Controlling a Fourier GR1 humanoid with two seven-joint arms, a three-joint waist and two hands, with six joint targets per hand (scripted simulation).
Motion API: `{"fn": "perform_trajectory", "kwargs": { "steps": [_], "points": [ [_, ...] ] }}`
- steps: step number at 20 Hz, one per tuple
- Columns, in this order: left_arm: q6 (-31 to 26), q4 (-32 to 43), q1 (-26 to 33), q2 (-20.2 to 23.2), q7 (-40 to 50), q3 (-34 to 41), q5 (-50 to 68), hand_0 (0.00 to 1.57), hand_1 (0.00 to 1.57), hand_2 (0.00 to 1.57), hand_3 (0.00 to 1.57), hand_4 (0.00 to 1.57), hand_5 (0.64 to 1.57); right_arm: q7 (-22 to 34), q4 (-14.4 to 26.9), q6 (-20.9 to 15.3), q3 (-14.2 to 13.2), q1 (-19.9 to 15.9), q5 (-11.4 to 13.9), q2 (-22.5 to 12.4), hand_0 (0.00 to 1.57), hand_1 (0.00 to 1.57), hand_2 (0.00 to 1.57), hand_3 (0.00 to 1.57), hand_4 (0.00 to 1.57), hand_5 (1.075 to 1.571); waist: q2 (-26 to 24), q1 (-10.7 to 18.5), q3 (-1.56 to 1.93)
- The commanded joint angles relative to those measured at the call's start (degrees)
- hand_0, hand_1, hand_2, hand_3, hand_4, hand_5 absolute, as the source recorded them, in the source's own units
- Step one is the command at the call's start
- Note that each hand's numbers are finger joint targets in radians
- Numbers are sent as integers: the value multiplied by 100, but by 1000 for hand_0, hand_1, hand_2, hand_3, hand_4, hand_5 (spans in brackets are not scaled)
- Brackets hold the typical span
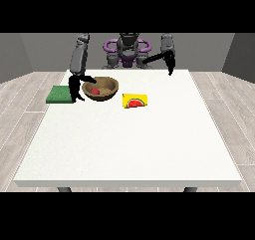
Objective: Pick the cup and pour the ball into the bowl, then pick the bowl and place it on the pad
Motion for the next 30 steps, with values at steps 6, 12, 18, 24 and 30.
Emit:
{"fn": "perform_trajectory", "kwargs": {
  "steps": [6,12,18,24,30],
  "points": [
    [-455,231,526,411,-173,392,393,0,0,0,0,0,1564,698,109,-520,380,-153,53,806,0,0,0,0,366,1547,-622,-197,132],
    [-453,-80,94,425,56,371,388,0,0,0,0,0,1568,729,604,-1200,579,165,607,431,1571,1571,1571,1571,1045,1553,-108,101,132],
    [-301,347,369,568,-46,637,389,0,0,0,0,0,1570,1695,358,-1604,754,-252,713,330,1571,1571,1571,1571,1025,1554,-696,-315,128],
    [-156,437,605,411,-249,675,485,0,0,0,0,0,1570,2325,170,-1728,951,-543,857,259,1571,1571,1571,1571,1030,1558,-826,-491,133],
    [-545,776,933,885,-685,994,714,0,0,0,0,0,1570,3309,-176,-1226,627,-874,454,-470,1571,1571,1571,1571,1067,1552,-1002,-678,132]
  ]
}}
